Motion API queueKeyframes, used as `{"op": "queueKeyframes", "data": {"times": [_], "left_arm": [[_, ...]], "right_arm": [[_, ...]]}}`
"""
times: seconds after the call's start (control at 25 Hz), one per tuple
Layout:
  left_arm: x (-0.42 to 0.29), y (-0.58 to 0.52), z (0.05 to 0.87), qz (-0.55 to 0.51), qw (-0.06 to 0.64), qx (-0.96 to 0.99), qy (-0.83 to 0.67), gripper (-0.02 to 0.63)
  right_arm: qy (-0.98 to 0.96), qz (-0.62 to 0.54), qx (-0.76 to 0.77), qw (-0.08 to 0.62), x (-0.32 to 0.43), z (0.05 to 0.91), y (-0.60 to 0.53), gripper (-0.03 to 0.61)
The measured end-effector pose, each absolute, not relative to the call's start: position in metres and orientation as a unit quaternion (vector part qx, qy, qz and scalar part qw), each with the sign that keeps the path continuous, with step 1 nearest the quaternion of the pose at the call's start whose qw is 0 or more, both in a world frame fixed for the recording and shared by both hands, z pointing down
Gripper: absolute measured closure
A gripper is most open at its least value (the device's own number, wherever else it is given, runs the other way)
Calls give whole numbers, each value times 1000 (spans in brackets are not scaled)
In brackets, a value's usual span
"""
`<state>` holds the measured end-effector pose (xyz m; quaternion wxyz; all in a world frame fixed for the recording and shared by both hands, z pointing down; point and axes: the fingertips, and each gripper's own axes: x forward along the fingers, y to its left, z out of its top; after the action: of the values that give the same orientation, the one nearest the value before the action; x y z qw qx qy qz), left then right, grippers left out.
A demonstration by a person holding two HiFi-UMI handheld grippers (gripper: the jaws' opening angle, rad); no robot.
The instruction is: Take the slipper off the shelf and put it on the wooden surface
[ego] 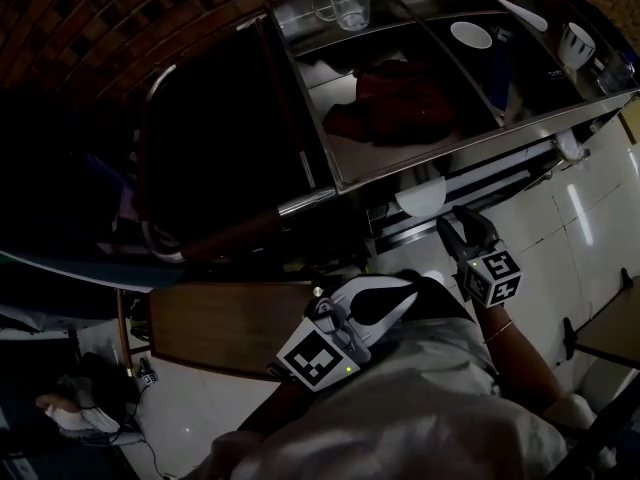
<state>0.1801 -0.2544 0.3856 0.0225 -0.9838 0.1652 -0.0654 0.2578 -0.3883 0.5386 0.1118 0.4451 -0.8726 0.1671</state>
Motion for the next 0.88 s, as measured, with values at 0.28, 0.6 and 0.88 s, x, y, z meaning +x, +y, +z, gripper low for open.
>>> {"op": "queueKeyframes", "data": {"times": [0.28,0.6,0.88], "left_arm": [[178,-270,414,-66,10,-979,191,623],[180,-280,428,-82,10,-977,194,623],[183,-287,432,-85,8,-977,194,623]], "right_arm": [[-860,223,459,32,262,562,-416,386],[-854,281,437,-20,249,565,-423,380],[-839,337,426,-27,246,572,-427,459]]}}
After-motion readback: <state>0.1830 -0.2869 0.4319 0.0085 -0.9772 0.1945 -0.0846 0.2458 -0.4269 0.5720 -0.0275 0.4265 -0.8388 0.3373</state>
